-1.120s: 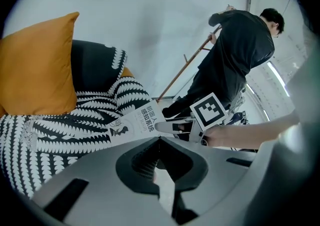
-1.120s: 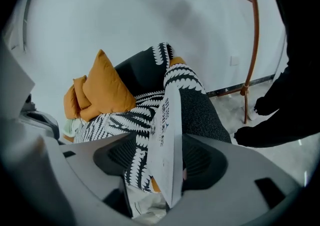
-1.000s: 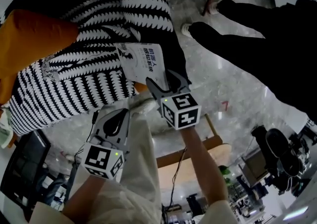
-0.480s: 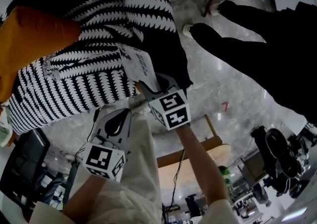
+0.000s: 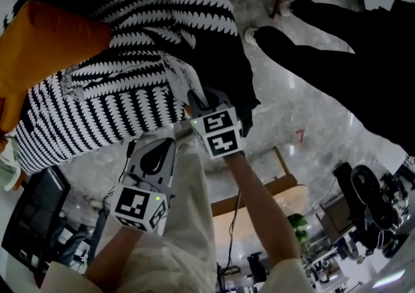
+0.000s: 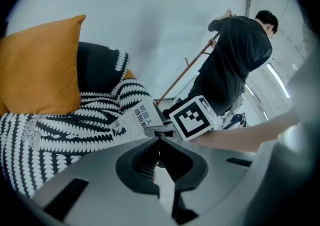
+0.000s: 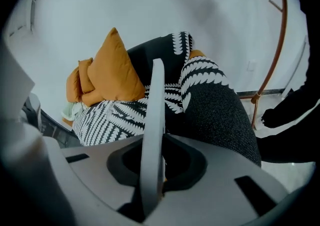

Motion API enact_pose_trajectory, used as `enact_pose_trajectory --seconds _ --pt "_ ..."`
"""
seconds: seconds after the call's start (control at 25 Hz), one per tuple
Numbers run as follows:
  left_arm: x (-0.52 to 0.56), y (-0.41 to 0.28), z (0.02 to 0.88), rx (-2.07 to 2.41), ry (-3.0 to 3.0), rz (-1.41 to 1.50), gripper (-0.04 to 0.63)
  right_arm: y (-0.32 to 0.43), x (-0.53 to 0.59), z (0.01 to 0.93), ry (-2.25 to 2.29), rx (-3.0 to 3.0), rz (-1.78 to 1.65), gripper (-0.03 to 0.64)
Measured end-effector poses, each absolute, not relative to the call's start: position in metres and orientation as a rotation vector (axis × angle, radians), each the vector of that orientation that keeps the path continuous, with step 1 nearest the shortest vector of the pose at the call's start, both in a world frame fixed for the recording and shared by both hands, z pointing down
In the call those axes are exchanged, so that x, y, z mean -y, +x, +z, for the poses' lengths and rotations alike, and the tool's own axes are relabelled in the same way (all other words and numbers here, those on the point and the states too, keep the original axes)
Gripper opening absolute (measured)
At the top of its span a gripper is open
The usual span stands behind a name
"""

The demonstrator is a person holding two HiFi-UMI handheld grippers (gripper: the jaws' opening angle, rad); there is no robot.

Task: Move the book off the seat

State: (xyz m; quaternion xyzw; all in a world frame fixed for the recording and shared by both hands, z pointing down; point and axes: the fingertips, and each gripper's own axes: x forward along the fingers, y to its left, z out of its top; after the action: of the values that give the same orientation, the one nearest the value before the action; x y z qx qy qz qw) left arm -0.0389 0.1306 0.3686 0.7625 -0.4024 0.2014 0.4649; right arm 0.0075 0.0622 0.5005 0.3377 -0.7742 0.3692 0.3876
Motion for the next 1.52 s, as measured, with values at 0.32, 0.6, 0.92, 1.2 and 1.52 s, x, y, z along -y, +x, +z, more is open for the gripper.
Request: enact_pose_trajectory --seconds 0.32,0.6,0.92,1.2,1.52 --pt "-0.14 -0.041 0.375 0.944 1.901 0.508 0.008 0.009 -0.068 0.503 0.916 1.938 0.98 0.048" --pt "-0.137 -0.057 0.347 0.939 1.961 0.487 0.008 0.008 -0.092 0.475 1.042 1.894 1.044 0.048" --pt "-0.147 -0.069 0.35 0.913 1.991 0.534 0.008 0.002 -0.114 0.44 1.159 1.927 1.153 0.048" --pt "-0.17 -0.053 0.348 0.922 2.027 0.579 0.009 0.022 -0.14 0.415 1.256 1.997 1.27 0.047" --pt "-0.21 -0.018 0.339 0.849 2.08 0.596 0.008 0.045 -0.186 0.398 1.352 2.01 1.436 0.048"
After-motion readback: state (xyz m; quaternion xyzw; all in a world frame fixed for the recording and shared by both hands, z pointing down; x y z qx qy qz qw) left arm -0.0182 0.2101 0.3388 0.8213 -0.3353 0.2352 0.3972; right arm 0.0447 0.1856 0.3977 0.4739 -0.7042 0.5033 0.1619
